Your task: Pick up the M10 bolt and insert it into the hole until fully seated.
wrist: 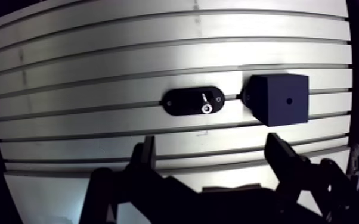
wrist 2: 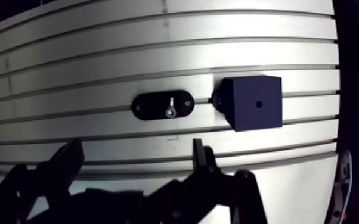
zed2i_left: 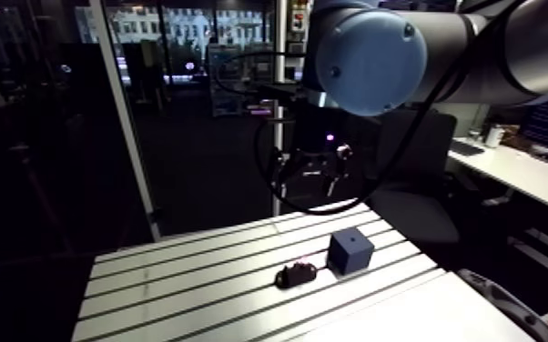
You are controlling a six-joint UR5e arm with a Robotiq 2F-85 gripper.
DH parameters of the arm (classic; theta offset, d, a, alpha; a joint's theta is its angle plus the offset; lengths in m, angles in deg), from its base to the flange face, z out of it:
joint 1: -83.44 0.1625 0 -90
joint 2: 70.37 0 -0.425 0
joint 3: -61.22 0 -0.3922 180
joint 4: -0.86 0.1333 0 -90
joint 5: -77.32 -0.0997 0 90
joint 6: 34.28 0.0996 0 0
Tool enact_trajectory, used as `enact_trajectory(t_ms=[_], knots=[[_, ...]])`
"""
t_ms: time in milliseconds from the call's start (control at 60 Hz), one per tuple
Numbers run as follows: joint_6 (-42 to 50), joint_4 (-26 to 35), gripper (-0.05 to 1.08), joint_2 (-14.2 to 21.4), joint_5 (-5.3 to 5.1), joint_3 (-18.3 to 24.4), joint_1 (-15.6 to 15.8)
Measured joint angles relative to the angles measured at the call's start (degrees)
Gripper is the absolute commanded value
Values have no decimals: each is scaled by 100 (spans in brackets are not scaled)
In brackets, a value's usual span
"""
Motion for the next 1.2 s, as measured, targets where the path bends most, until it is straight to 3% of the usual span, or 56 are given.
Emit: enact_trajectory(t_ms=[150, 333, 667, 967, 1200], knots=[[-40, -108, 1, -73, -64, -89, -64], [-84, -152, 1, -186, -56, -112, -85], [-389, -147, 1, -372, 44, -110, -80], [-486, -94, 1, -546, 259, -97, -6], [-488, -112, 1, -625, 321, -110, 25]])
